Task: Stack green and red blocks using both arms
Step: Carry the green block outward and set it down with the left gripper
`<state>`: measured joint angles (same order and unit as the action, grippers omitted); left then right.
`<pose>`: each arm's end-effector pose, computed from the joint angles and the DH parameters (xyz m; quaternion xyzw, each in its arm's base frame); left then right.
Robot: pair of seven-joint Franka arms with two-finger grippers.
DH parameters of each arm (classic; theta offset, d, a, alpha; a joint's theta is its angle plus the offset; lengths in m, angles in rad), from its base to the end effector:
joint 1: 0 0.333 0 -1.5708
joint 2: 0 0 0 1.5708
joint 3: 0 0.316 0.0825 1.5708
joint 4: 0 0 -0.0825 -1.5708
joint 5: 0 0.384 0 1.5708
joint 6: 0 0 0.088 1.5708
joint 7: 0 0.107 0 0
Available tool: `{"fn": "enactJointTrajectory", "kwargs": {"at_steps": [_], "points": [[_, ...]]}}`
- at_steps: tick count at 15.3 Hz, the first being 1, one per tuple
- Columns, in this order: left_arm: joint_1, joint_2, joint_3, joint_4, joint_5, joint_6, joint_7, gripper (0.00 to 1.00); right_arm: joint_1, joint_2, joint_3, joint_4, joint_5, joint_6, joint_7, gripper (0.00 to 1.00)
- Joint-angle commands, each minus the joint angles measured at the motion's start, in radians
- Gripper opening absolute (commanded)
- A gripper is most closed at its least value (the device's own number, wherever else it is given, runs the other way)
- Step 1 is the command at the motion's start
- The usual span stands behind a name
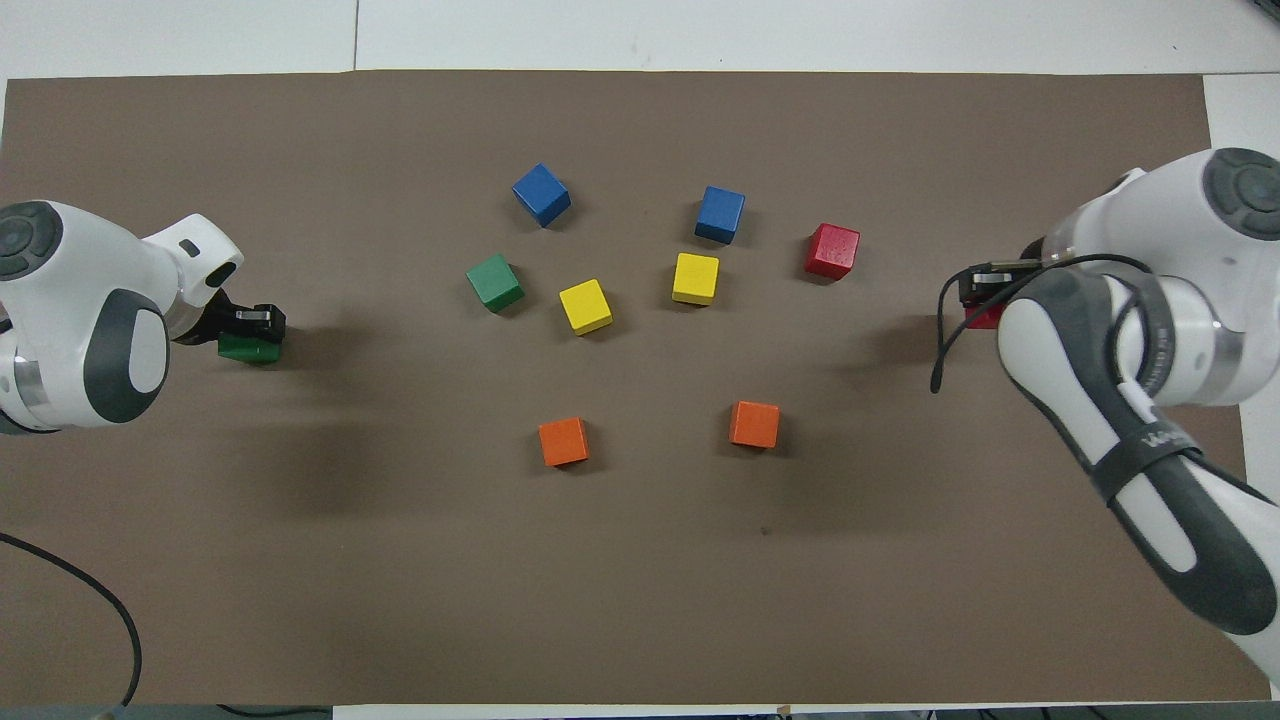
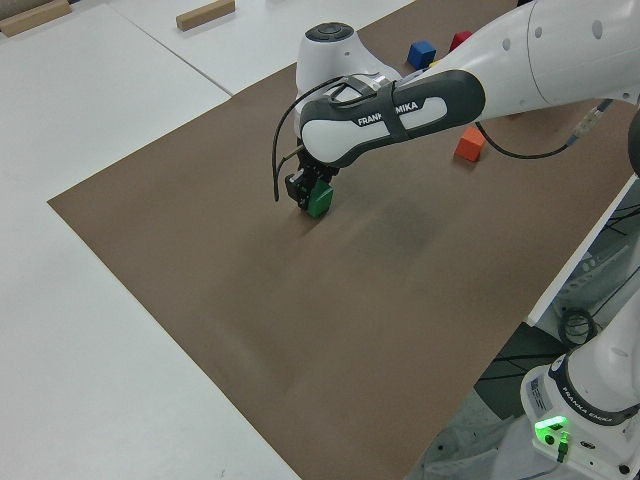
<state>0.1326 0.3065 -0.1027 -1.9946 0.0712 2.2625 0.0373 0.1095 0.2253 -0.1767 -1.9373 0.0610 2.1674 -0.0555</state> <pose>0.5986 0.0218 0.3053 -0.9995 0.0248 0.0186 0.0109 0.6032 -0.0340 0.3722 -0.9998 0.0206 -0.0048 0.0054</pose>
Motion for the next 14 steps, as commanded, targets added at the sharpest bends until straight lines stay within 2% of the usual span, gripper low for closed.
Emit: {"fn": "enactJointTrajectory", "kwargs": {"at_steps": [1,3,4,6,10,13,14], "points": [[0.013,-0.006,-0.011,-0.021,-0.016,0.018,-0.016,0.0,-0.053,-0.001,0.011,-0.029,0.005,0.023,-0.076,0.0],[0.013,-0.006,-0.011,-0.029,-0.016,0.025,-0.016,0.0,-0.076,0.025,0.013,-0.032,0.002,0.047,-0.092,0.0],[0.012,-0.007,-0.011,-0.032,-0.016,0.032,-0.016,0.19,-0.085,0.038,0.013,-0.044,0.002,0.086,-0.113,0.0],[0.007,-0.009,-0.011,-0.05,-0.016,0.061,-0.017,1.0,-0.094,0.075,0.013,-0.057,0.002,0.152,-0.135,0.0],[-0.001,-0.012,-0.011,0.02,-0.014,-0.016,-0.02,1.0,-0.094,0.109,0.013,-0.057,0.002,0.184,-0.138,0.0],[-0.04,-0.004,-0.012,0.167,-0.016,-0.165,-0.138,1.0,-0.093,0.114,0.013,-0.058,0.002,0.196,-0.126,0.0],[-0.063,0.006,-0.014,0.222,-0.016,-0.204,-0.218,1.0,-0.094,0.114,0.014,-0.057,0.002,0.195,-0.119,0.99]]}}
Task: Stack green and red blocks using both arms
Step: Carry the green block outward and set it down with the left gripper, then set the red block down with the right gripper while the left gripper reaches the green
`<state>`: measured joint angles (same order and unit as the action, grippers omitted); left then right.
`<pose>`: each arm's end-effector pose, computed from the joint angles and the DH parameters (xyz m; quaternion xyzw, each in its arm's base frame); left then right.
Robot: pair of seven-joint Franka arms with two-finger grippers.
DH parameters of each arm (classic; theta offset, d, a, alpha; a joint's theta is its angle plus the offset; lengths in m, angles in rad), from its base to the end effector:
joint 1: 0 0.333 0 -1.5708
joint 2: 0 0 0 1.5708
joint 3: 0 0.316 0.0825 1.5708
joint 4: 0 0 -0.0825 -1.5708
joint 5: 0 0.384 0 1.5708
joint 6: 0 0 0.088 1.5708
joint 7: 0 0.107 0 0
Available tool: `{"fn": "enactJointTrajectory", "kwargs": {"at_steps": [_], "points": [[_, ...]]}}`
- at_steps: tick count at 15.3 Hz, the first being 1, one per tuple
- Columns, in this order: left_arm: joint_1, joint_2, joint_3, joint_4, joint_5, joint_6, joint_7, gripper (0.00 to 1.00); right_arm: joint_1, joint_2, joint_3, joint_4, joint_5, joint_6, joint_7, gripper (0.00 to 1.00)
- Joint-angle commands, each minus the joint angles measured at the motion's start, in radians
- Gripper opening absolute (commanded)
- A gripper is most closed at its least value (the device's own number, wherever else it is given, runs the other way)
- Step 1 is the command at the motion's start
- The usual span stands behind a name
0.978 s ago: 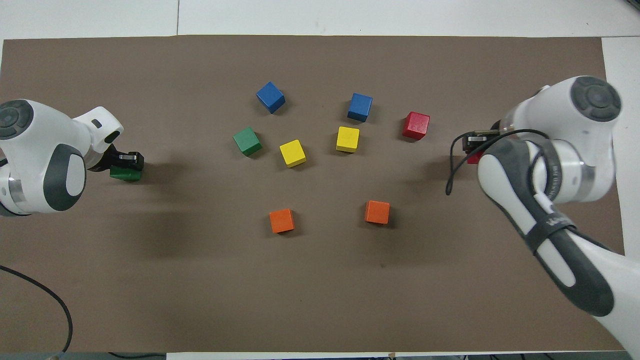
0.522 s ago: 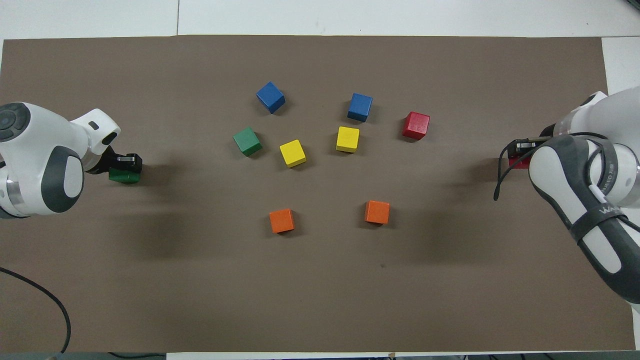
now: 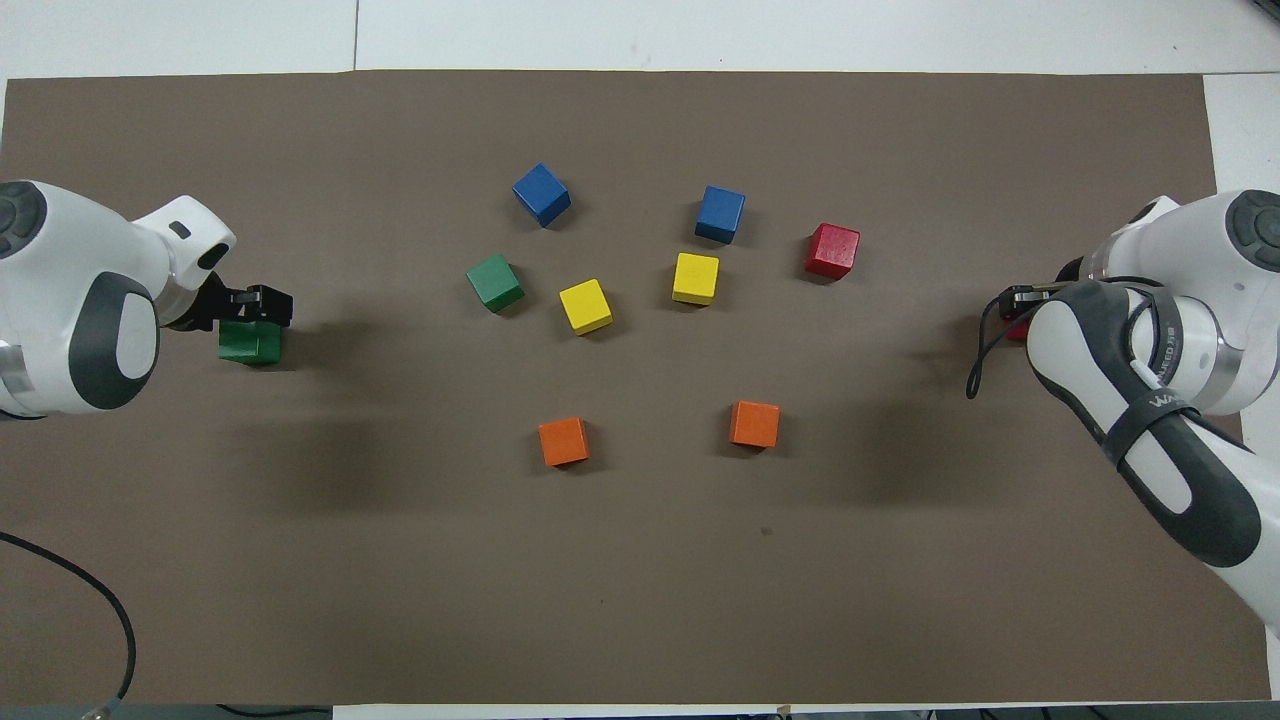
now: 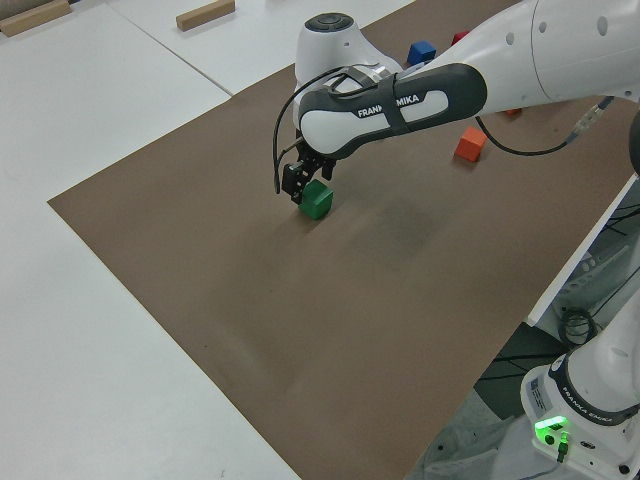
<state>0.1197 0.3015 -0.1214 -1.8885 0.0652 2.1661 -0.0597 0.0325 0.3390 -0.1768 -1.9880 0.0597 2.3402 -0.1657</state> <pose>0.6186 0.0054 0.3467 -0.9998 -0.0129 0.0103 0.0091 0.6028 -0.0827 0.2973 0.9999 -0.0047 0.0084 0.0090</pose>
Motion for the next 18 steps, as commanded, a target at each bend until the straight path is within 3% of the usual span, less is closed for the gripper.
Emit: {"fn": "enactJointTrajectory", "kwargs": {"at_steps": [1,5,8,10,12,15,18], "points": [[-0.099,0.025,0.006,0.158,-0.012,-0.121,-0.217,1.0,-0.019,-0.002,0.013,-0.003,0.003,0.016,-0.009,1.0],[-0.251,0.034,0.008,0.175,-0.005,-0.081,-0.613,1.0,0.001,-0.034,0.01,0.058,-0.001,-0.102,0.006,1.0],[-0.324,0.037,0.008,0.155,-0.001,-0.037,-0.86,1.0,0.045,-0.022,0.013,0.246,-0.035,-0.296,0.128,1.0],[-0.359,0.054,0.008,0.135,-0.001,0.027,-0.919,1.0,0.104,0.02,0.013,0.36,-0.054,-0.366,0.26,1.0],[-0.399,0.094,0.009,0.158,-0.002,0.035,-0.937,1.0,0.173,0.044,0.017,0.387,-0.043,-0.351,0.384,1.0],[-0.426,0.197,0.011,0.287,0.004,0.02,-0.951,1.0,0.256,0.116,0.019,0.423,-0.041,-0.306,0.587,1.0],[-0.43,0.203,0.009,0.293,0.042,0.032,-0.951,1.0,0.26,0.187,0.026,0.492,-0.035,-0.286,0.63,1.0]]}}
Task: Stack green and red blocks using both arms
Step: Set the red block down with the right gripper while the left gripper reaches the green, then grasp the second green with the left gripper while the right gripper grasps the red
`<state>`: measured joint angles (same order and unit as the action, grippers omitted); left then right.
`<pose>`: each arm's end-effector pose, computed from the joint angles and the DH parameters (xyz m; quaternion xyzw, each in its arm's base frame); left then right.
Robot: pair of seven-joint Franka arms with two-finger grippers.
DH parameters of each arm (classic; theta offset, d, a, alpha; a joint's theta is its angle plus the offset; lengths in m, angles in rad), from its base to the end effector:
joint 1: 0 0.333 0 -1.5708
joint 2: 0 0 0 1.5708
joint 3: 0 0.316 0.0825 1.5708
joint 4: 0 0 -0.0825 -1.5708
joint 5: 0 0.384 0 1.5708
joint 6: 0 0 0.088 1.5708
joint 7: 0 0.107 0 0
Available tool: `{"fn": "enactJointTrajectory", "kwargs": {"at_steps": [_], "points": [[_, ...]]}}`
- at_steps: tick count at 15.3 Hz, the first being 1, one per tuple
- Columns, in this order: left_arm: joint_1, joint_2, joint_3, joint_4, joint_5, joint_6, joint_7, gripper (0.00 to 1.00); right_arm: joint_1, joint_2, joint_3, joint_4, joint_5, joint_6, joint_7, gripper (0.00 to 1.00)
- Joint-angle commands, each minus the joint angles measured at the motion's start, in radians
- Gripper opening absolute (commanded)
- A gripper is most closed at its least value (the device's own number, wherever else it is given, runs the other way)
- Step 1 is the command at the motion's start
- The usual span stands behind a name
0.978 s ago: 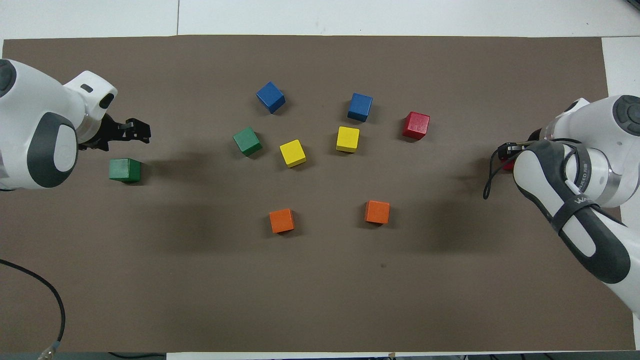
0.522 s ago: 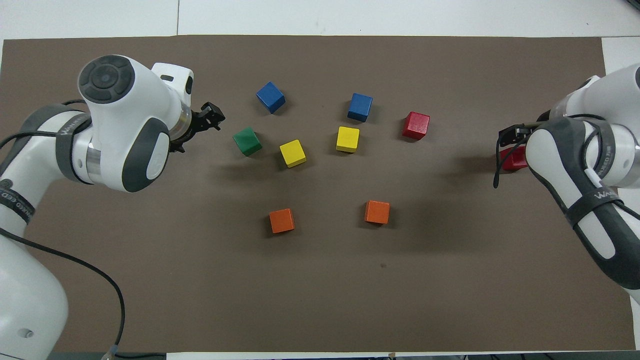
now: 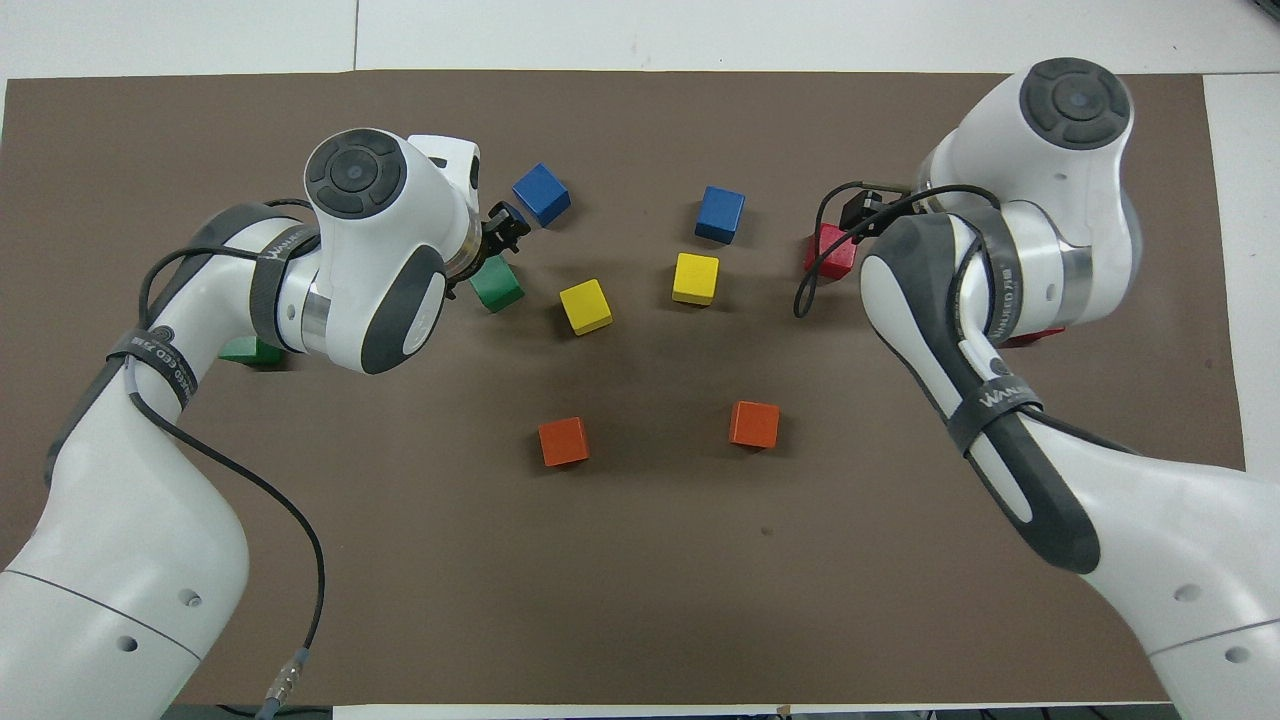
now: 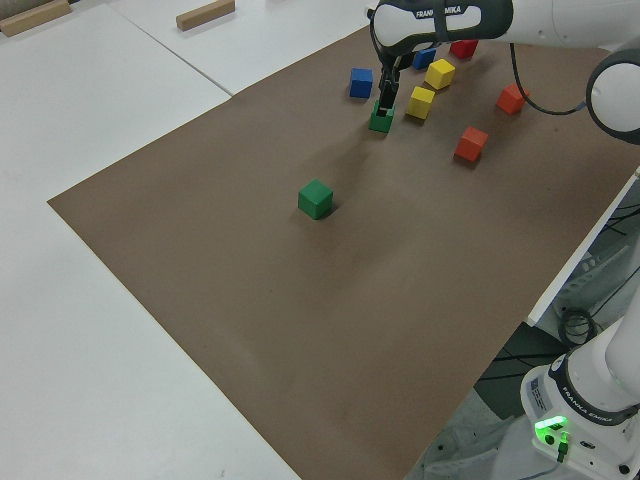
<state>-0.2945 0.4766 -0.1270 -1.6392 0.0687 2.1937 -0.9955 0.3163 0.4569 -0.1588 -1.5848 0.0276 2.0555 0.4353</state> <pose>0.6307 -0.2685 0.3497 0.9613 0.2726 0.0312 0.0268 0.6713 0.1223 0.3769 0.9903 -0.1364 0.0160 0.0187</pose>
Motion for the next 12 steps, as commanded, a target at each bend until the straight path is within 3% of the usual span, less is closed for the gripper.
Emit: {"fn": "enactJointTrajectory", "kwargs": {"at_steps": [1,5,12], "points": [[-0.015,0.037,0.013,0.041,0.074,0.008,-0.012,1.0,-0.019,0.089,0.019,0.11,0.008,0.009,0.049,1.0],[-0.023,0.039,0.013,0.007,0.103,0.034,-0.012,1.0,0.003,0.16,0.036,0.161,0.02,0.038,0.074,1.0],[-0.041,0.024,0.013,-0.08,0.102,0.1,-0.017,1.0,0.017,0.178,0.036,0.14,0.011,0.141,0.077,1.0]]}}
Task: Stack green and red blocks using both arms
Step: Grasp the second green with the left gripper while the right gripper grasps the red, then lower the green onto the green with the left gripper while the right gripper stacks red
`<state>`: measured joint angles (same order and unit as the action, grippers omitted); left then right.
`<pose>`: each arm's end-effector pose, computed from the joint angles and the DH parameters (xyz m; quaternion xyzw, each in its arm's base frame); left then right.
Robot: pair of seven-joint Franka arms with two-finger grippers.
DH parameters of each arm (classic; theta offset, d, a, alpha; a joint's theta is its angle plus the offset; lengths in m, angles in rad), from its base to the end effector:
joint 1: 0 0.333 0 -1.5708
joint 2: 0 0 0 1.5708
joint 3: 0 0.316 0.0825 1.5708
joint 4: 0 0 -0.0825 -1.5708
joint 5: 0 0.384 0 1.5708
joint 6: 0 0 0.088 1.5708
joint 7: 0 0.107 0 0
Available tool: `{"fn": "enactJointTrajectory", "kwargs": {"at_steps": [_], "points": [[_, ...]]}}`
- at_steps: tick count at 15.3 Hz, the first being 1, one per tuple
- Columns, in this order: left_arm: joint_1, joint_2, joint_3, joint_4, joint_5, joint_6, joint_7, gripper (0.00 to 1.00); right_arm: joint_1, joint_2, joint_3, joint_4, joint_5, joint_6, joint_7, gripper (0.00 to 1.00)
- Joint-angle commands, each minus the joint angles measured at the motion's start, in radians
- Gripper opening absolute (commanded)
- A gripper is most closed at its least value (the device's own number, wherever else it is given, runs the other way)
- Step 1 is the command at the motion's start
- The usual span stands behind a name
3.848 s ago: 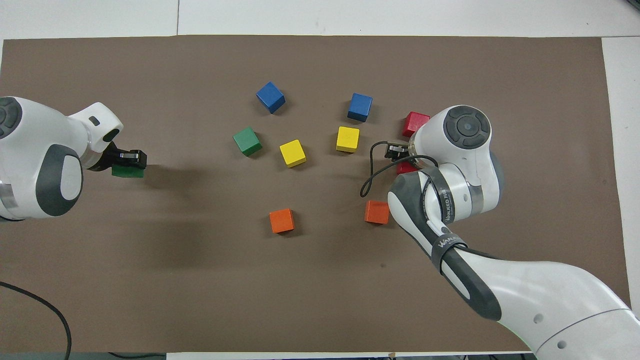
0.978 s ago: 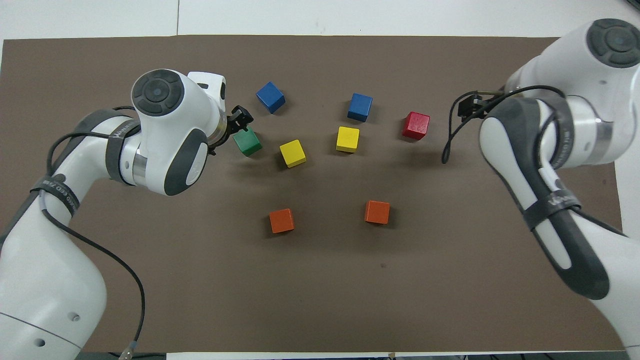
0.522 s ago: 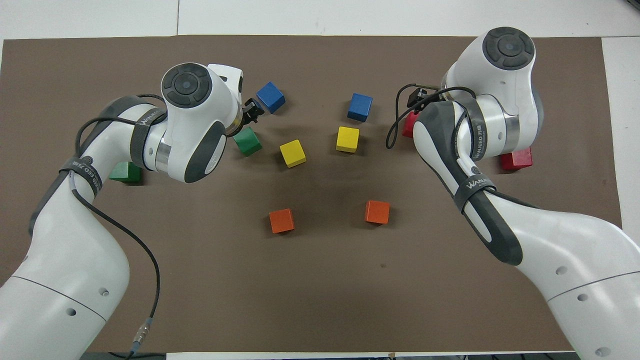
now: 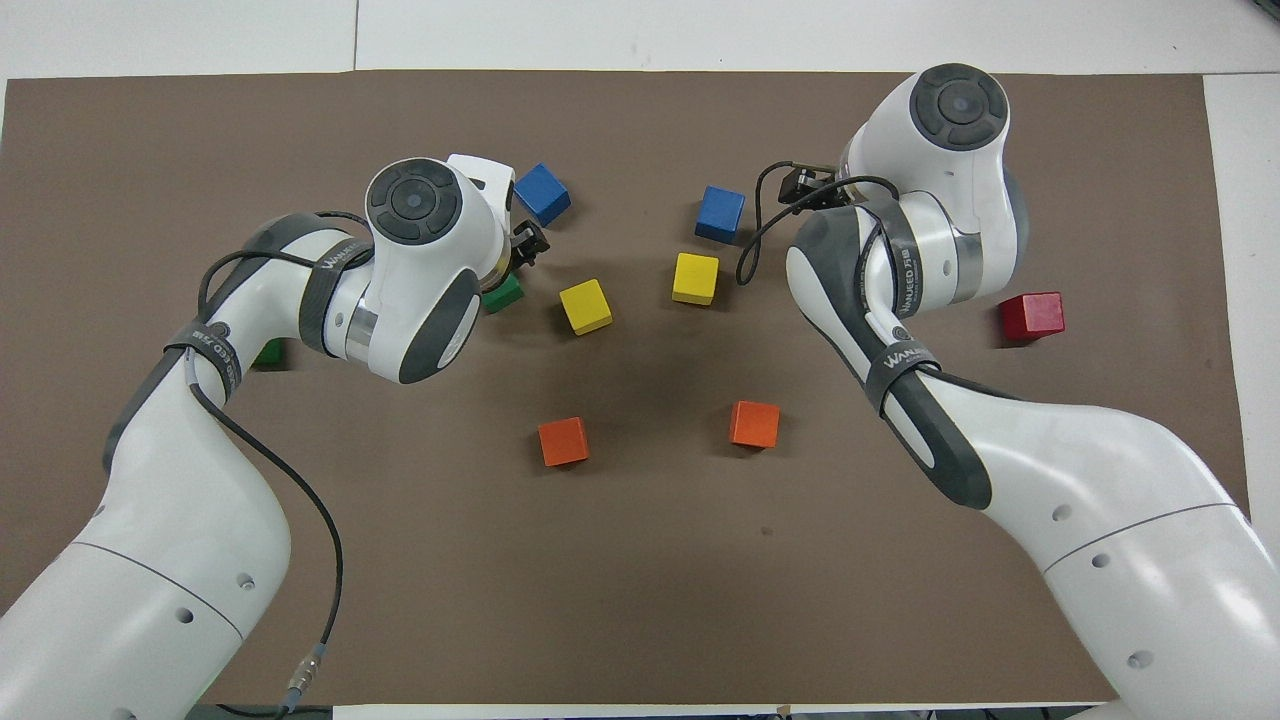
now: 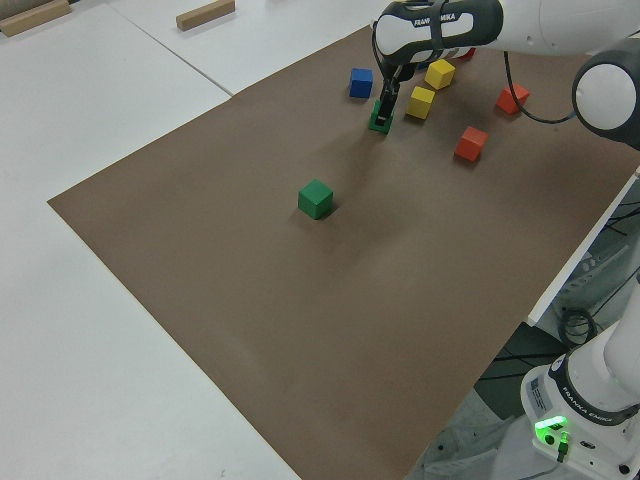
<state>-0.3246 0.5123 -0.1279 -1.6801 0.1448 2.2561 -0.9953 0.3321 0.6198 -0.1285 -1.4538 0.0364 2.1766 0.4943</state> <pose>0.6192 -0.2857 0.3127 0.9712 0.2342 0.0436 0.0030 0.7065 0.1650 0.3349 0.9884 -0.1404 0.0579 0.0013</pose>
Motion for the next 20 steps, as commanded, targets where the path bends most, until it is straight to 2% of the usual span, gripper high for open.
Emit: {"fn": "enactJointTrajectory", "kwargs": {"at_steps": [1,6,7,8,9,10,11,12,13,17,18,20], "points": [[-0.01,-0.015,0.016,-0.052,0.026,0.049,-0.017,1.0,0.001,0.015,0.007,0.0,0.002,0.022,0.018,1.0],[-0.011,-0.015,0.014,-0.067,0.026,0.065,-0.029,0.99,0.002,0.015,0.007,-0.06,0.0,0.045,0.003,1.0],[-0.011,-0.015,0.014,-0.07,0.026,0.074,-0.057,0.88,0.004,0.014,0.007,-0.077,0.0,0.055,-0.008,1.0],[-0.011,-0.015,0.014,-0.069,0.024,0.069,-0.092,0.39,0.004,0.011,0.007,-0.092,0.002,0.069,-0.01,0.96],[-0.011,-0.015,0.014,-0.066,0.024,0.059,-0.104,0.0,0.004,0.008,0.007,-0.103,0.002,0.078,-0.011,0.8],[-0.011,-0.017,0.014,-0.059,0.024,0.03,-0.105,0.0,0.004,0.008,0.007,-0.105,0.002,0.078,-0.011,0.55],[-0.011,-0.018,0.014,-0.041,0.025,-0.037,-0.101,0.0,0.004,0.006,0.007,-0.102,0.002,0.074,-0.011,0.04],[-0.011,-0.026,0.014,-0.006,0.027,-0.108,-0.094,0.0,0.004,0.006,0.007,-0.1,0.002,0.071,-0.011,0.0],[0.001,-0.056,0.013,-0.003,0.027,-0.145,-0.074,0.0,0.002,0.006,0.007,-0.099,0.002,0.069,-0.011,0.0],[0.131,-0.276,0.007,-0.157,-0.035,-0.242,0.25,0.0,-0.01,-0.005,0.007,-0.071,0.002,0.019,-0.04,0.0],[0.165,-0.303,0.008,-0.171,-0.054,-0.265,0.347,0.0,-0.018,-0.011,0.006,-0.063,0.0,-0.007,-0.071,0.0],[0.246,-0.313,0.008,-0.161,-0.059,-0.335,0.563,0.0,-0.045,-0.07,0.001,-0.072,0.0,-0.07,-0.17,0.0]]}}
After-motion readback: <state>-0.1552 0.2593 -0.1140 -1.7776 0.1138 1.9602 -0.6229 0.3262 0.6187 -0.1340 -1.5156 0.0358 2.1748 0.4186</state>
